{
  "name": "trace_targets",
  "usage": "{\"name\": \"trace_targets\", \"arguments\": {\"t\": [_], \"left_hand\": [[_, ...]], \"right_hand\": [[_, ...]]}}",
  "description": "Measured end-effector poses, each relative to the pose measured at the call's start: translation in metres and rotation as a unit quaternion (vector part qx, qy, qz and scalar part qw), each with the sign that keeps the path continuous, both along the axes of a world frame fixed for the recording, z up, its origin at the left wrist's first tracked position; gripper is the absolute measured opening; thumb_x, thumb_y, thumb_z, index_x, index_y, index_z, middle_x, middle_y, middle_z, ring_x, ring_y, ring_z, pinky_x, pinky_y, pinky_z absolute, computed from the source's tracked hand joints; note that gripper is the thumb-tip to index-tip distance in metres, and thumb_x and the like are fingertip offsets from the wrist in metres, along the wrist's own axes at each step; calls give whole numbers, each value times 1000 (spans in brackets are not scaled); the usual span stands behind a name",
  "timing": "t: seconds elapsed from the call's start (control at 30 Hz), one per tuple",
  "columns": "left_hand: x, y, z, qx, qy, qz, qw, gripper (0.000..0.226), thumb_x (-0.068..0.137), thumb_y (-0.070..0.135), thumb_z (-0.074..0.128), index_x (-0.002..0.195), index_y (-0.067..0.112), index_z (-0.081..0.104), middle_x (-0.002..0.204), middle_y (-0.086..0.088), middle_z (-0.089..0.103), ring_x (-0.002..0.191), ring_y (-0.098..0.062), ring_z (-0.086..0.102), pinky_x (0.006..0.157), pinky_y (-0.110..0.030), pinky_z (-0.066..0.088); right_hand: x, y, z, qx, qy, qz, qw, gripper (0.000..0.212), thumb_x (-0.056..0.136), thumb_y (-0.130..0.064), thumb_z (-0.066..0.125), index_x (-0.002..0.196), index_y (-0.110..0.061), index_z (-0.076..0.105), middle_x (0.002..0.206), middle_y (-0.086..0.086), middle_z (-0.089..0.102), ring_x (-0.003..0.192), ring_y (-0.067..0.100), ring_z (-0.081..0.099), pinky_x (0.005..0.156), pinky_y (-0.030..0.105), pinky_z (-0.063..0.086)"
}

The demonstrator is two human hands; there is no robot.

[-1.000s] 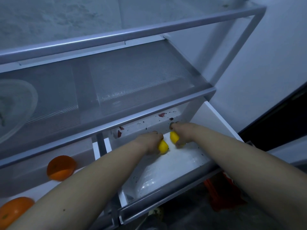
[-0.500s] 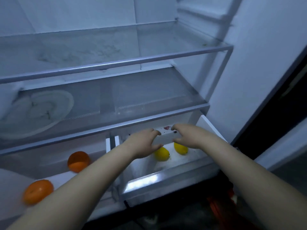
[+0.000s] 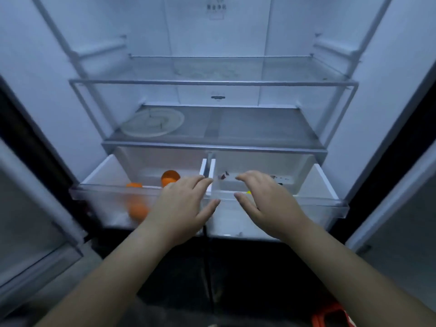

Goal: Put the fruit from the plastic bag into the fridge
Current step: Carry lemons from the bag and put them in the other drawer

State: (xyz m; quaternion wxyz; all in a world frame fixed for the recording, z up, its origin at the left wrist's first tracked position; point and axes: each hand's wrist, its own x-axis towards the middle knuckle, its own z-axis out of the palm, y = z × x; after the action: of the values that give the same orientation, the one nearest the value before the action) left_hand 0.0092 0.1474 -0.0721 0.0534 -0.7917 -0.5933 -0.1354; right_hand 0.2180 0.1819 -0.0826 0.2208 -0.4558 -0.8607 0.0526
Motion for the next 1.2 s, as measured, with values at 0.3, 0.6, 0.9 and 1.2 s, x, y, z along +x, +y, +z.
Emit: {"name": "trace_targets", "arguments": {"t": [0.3, 0.6, 0.9, 1.2], "left_hand": [[-79, -138, 14, 63, -14, 187, 980, 49, 89, 48, 36, 118, 16, 60, 117, 0, 61, 107, -20, 56, 84, -35, 47], [-164, -287, 9, 62, -21, 389, 919, 50, 88, 48, 38, 124, 19, 57, 121, 3, 59, 109, -17, 56, 91, -33, 43], [-250, -460, -2, 56, -2, 547, 835, 49, 89, 49, 38, 122, 18, 57, 123, 0, 59, 114, -20, 56, 94, -37, 43], [-288, -626, -28, 68, -33, 683, 726, 55, 88, 49, 39, 125, 13, 57, 126, -5, 58, 117, -23, 54, 97, -41, 44]], "right_hand": [[-107, -64, 26, 21, -6, 190, 982, 48, 91, -48, 38, 125, -18, 52, 123, -2, 55, 110, 19, 52, 90, 33, 45], [-258, -161, 31, 42, -49, 380, 923, 57, 90, -55, 34, 134, -21, 45, 134, -3, 48, 121, 16, 46, 96, 29, 40], [-399, -299, 20, 29, -54, 540, 839, 56, 88, -55, 38, 130, -18, 46, 131, 2, 52, 115, 18, 52, 94, 30, 43], [-510, -461, -9, 50, -31, 660, 749, 51, 90, -48, 49, 131, -17, 49, 130, 3, 54, 118, 20, 52, 88, 24, 39]]}}
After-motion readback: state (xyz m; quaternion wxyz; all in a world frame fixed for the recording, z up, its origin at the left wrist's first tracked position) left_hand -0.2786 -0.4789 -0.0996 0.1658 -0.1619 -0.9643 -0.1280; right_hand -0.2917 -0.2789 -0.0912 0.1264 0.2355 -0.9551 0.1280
